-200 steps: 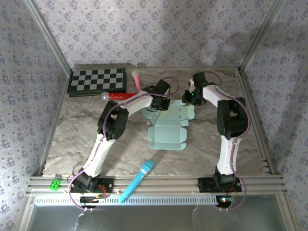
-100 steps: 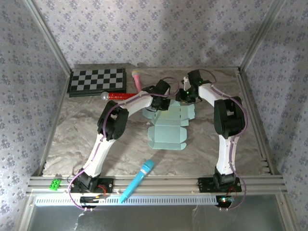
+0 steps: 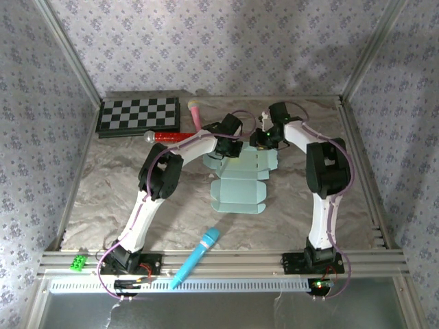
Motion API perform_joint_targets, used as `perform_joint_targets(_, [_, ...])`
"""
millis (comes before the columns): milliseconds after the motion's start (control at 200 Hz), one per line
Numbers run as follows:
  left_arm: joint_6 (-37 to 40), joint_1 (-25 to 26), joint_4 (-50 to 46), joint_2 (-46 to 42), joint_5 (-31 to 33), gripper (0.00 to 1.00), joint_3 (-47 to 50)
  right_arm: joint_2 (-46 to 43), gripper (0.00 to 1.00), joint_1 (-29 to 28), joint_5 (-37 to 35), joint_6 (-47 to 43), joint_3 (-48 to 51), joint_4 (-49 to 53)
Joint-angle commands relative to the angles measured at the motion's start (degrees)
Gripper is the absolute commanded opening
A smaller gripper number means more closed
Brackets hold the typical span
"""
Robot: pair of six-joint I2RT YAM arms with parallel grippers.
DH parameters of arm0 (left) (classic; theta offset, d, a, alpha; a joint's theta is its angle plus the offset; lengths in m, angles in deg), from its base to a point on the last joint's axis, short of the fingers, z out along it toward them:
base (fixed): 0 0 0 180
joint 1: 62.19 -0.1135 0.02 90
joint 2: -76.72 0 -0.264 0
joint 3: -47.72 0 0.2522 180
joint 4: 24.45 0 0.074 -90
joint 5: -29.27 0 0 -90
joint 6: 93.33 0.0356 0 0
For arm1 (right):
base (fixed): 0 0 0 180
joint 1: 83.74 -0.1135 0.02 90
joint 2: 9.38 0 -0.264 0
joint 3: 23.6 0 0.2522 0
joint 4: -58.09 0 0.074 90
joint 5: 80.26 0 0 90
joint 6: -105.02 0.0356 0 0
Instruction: Fold the paper box
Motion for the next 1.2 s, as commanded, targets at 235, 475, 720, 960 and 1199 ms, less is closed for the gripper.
perform_joint_targets(235, [3.3, 1.8, -7.4, -4.9, -0.6, 0.25, -4.4, -20.5, 0.32, 2.1, -5.3, 0.7, 18.9, -0.4])
perform_joint_targets(475, [0.2, 5.2, -6.8, -10.1, 1.6, 0.26, 3.0, -28.6, 0.36, 2.5, -5.5, 1.7, 30.7, -2.0])
perform_joint_targets(720, [-4.6, 6.7, -1.1, -13.8, -1.5, 0.0, 15.0, -28.5, 0.44, 2.6, -3.1, 3.2, 37.9, -7.2])
perform_joint_targets(960, [-5.8, 6.7, 1.0, -13.6, -0.5, 0.0, 20.4, -24.5, 0.44, 2.5, -1.5, 4.7, 38.5, -11.3])
perform_joint_targets(1199, [-4.9, 6.9, 1.1, -13.7, 0.3, 0.0, 22.8, -21.7, 0.41, 2.6, 0.5, 5.4, 38.0, -14.3])
